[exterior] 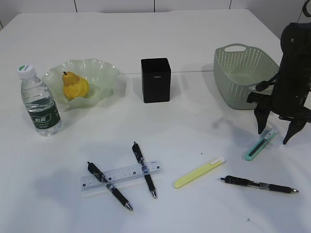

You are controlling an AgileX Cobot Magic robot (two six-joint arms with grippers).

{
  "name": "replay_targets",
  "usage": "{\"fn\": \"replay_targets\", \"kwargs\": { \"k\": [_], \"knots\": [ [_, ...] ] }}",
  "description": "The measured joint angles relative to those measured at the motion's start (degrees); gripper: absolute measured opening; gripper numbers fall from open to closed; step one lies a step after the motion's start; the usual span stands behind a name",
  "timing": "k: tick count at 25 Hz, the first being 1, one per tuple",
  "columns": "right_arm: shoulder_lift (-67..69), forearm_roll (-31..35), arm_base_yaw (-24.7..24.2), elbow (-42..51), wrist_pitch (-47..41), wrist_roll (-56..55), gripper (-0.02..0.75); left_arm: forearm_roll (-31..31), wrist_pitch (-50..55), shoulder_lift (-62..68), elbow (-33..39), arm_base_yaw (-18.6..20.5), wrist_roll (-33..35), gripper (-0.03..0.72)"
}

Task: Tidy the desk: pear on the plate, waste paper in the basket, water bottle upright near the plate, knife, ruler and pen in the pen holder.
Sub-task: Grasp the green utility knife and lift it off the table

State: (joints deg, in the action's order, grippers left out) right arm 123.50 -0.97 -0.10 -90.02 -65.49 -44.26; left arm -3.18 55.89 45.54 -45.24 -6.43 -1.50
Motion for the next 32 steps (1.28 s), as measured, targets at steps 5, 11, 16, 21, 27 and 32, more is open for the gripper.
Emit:
{"fn": "replay_targets", "kwargs": {
  "k": [5,11,16,21,27,32],
  "knots": [
    [0.00,0.00,0.00,0.00,0.56,0.00,0.493,0.00,0.09,0.00,0.00,0.00,0.00,0.474],
    [0.75,1.83,0.00,-0.03,0.69,0.00,0.493,0.00,0.09,0.00,0.00,0.00,0.00,0.474],
    [1.35,2.80,0.00,-0.12,0.83,0.04,0.493,0.00,0.09,0.00,0.00,0.00,0.00,0.474],
    [1.35,2.69,0.00,-0.12,1.36,0.04,0.493,0.00,0.09,0.00,0.00,0.00,0.00,0.474],
    [1.35,2.61,0.00,-0.12,1.86,0.04,0.493,0.00,0.09,0.00,0.00,0.00,0.00,0.474],
    [1.35,2.61,0.00,-0.12,1.98,0.04,0.493,0.00,0.09,0.00,0.00,0.00,0.00,0.474]
  ]
}}
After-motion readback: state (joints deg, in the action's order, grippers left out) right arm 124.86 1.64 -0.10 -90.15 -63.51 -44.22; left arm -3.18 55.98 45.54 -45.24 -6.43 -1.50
